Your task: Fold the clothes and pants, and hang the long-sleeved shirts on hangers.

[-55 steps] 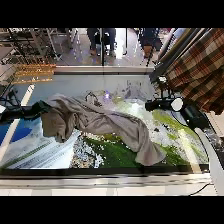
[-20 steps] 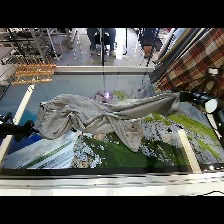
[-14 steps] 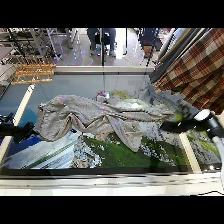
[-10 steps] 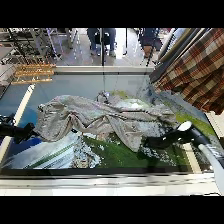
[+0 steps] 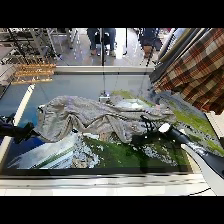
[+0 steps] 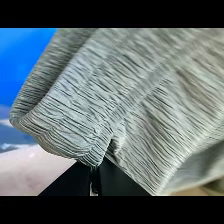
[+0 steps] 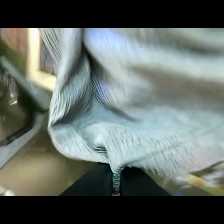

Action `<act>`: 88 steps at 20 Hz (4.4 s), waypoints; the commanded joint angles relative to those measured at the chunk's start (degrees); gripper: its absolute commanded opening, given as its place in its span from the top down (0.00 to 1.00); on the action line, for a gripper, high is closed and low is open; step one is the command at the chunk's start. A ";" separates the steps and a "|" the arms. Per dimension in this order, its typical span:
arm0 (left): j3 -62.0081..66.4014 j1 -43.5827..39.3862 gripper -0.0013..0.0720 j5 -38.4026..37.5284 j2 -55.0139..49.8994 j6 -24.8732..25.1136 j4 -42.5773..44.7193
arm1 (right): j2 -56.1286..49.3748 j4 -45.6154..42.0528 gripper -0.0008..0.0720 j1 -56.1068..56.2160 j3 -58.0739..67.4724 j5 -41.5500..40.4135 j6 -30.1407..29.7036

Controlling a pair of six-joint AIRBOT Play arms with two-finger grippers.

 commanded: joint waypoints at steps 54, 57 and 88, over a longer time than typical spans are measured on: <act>-5.16 9.53 0.96 22.10 13.42 8.39 -12.74 | 10.01 -21.97 0.95 -25.46 11.72 10.12 19.69; -5.16 8.92 0.96 21.09 12.76 8.41 -12.72 | -8.44 -13.88 0.61 -25.46 18.16 -3.02 18.25; 8.02 13.73 0.96 11.02 33.03 5.66 -16.00 | 24.57 3.80 0.95 -33.62 21.59 26.84 -0.09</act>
